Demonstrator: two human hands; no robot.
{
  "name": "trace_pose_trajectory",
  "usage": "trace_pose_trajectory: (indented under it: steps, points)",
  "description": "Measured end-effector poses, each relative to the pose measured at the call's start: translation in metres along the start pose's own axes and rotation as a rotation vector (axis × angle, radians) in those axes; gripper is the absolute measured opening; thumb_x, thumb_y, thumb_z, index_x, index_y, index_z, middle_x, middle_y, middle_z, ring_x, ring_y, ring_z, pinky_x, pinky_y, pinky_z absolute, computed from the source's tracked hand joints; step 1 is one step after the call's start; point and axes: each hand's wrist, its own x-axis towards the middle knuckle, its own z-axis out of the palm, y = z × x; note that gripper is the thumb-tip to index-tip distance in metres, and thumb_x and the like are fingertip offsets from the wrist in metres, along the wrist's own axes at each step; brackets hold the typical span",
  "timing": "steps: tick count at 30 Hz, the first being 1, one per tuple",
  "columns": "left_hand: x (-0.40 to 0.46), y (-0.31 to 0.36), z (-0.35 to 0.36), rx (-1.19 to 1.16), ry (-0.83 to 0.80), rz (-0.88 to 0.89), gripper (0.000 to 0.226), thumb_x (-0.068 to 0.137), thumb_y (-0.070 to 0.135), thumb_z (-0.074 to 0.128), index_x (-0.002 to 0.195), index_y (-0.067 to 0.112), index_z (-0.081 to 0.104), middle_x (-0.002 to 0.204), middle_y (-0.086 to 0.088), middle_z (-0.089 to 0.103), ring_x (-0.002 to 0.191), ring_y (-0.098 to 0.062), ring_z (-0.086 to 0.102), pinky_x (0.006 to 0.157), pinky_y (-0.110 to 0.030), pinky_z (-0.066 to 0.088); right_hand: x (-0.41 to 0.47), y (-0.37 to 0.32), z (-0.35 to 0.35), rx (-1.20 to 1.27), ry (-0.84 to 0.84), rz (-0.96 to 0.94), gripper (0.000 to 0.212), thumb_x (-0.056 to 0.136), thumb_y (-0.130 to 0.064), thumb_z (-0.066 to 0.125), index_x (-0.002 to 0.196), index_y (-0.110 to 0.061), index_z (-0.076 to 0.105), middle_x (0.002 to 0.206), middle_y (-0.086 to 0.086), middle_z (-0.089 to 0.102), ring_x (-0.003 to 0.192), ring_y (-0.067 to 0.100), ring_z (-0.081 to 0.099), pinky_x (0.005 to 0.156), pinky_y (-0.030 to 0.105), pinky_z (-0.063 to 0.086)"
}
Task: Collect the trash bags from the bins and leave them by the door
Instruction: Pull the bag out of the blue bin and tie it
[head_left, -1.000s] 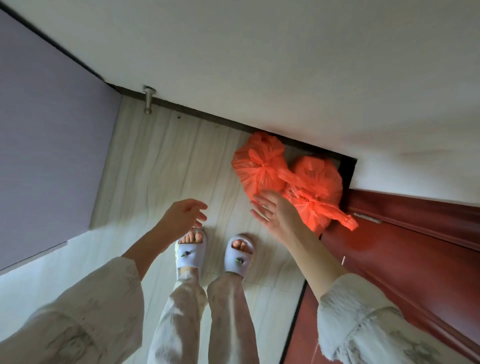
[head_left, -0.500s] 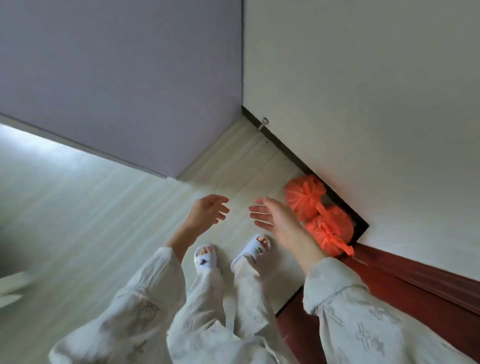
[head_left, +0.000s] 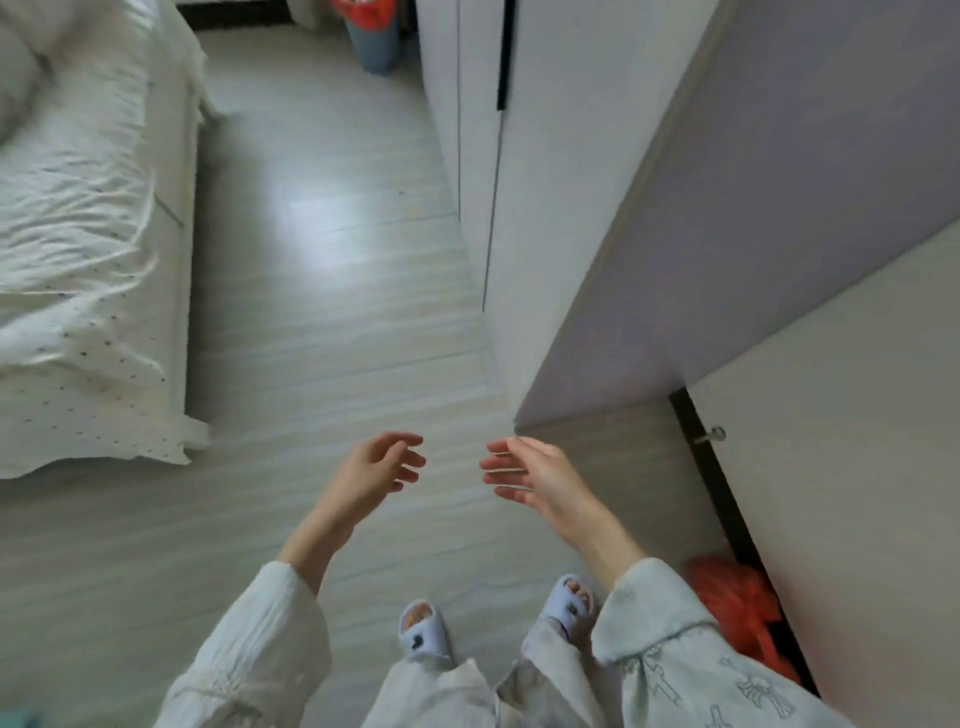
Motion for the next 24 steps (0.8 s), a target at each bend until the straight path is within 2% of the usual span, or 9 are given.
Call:
trace_pose_trajectory:
  steps: [4, 10, 24]
  points:
    - [0.010, 0.006, -0.093, -0.065, 0.124, 0.026, 0.027, 0.096, 0.009, 0.033, 0.105, 0.012, 0.058, 0.083, -0.001, 0.062, 0.071, -0.015, 0.057, 0.066, -0.023, 0.042, 0.026, -0.042, 0.080, -0.110, -0.110, -0.022, 0.025, 0.098, -0.021, 0.037, 0.094, -0.011, 0.059, 0.083, 0.005, 0.065, 0.075, 0.017, 0.062, 0.068, 0.025, 0.048]
    - [0.068, 0.040, -0.174, -0.124, 0.182, 0.037, 0.026, 0.096, 0.008, 0.034, 0.103, 0.012, 0.058, 0.082, -0.001, 0.063, 0.070, -0.015, 0.057, 0.065, -0.023, 0.043, 0.093, -0.128, 0.148, -0.213, -0.148, -0.093, 0.027, 0.099, -0.022, 0.037, 0.093, -0.010, 0.060, 0.083, 0.005, 0.066, 0.075, 0.018, 0.062, 0.069, 0.025, 0.048]
    - [0.297, 0.228, -0.358, -0.168, 0.310, 0.123, 0.026, 0.096, 0.012, 0.035, 0.104, 0.014, 0.059, 0.087, -0.001, 0.065, 0.075, -0.015, 0.061, 0.070, -0.026, 0.047, 0.308, -0.400, 0.272, -0.291, -0.186, -0.183, 0.029, 0.099, -0.022, 0.038, 0.102, -0.005, 0.060, 0.084, 0.006, 0.066, 0.076, 0.019, 0.063, 0.074, 0.028, 0.049]
